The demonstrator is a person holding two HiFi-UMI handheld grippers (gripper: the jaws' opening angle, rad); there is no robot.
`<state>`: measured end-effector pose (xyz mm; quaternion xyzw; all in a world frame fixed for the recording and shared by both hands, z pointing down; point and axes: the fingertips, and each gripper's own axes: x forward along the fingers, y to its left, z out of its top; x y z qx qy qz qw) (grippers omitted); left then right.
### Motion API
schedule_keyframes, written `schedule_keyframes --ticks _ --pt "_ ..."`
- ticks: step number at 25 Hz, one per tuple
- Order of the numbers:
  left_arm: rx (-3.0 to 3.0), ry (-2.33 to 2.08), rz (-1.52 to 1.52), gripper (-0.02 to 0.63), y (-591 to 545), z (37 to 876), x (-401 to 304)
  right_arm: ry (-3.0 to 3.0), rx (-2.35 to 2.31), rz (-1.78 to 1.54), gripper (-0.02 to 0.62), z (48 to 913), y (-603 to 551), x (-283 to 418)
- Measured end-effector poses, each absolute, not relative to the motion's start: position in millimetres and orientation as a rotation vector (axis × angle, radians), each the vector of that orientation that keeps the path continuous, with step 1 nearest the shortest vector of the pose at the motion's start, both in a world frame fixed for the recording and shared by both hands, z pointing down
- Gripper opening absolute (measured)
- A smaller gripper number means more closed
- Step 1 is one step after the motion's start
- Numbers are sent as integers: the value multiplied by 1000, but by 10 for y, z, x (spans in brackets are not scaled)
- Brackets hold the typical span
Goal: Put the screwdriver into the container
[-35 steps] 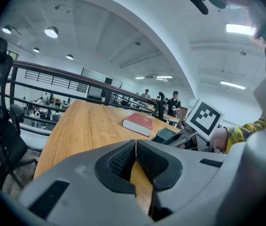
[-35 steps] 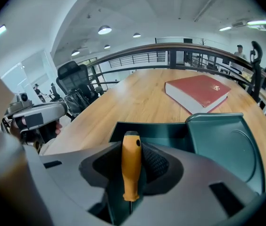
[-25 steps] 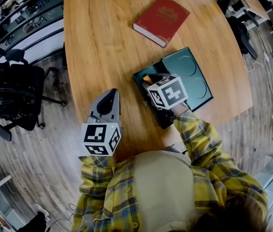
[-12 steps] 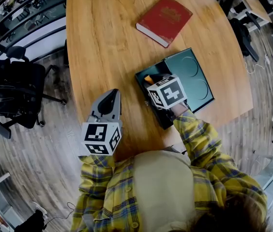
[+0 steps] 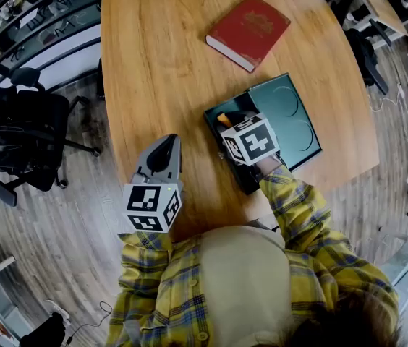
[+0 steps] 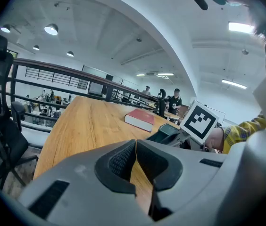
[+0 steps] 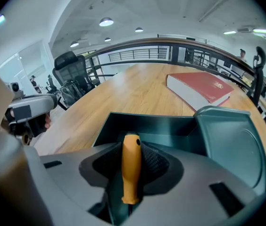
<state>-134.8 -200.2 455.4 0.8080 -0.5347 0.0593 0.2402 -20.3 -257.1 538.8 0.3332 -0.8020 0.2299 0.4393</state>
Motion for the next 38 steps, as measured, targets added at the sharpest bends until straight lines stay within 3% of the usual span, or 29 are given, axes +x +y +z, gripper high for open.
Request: schedule_keyframes --ticks 24,38 --pt "2232 -1468 168 11 -1968 4470 -1258 -2049 851 581 198 5217 -2548 -194" --pt "2264 -1471 162 11 -1894 4324 -1133 -2105 882 564 139 4943 -2438 -43"
